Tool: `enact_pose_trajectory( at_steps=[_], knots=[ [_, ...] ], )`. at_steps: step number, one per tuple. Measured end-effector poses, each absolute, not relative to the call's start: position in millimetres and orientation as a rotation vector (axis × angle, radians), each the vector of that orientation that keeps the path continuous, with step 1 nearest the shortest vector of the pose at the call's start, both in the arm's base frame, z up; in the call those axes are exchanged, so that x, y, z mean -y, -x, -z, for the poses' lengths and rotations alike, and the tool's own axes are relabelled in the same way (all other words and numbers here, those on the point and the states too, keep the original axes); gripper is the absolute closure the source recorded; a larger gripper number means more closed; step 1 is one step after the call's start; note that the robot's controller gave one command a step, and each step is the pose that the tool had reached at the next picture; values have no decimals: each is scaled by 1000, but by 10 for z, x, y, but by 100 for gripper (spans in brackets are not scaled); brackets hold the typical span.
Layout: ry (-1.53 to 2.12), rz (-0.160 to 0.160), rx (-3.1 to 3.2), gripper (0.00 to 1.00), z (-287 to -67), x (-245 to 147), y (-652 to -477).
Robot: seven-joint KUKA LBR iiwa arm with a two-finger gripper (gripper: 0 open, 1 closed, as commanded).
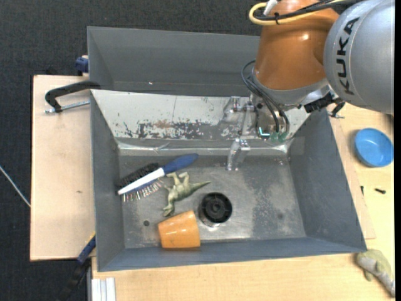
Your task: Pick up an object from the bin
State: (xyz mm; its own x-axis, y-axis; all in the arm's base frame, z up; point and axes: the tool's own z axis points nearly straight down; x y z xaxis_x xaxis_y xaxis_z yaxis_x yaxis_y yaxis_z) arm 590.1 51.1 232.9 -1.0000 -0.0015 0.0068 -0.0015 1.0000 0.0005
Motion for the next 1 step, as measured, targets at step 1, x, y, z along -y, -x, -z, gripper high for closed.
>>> enact_pose_trajectory(
  at_steps=[1],
  knots=[
    [-264, 4, 3123, 0, -1266, -1353, -5796]
  ],
)
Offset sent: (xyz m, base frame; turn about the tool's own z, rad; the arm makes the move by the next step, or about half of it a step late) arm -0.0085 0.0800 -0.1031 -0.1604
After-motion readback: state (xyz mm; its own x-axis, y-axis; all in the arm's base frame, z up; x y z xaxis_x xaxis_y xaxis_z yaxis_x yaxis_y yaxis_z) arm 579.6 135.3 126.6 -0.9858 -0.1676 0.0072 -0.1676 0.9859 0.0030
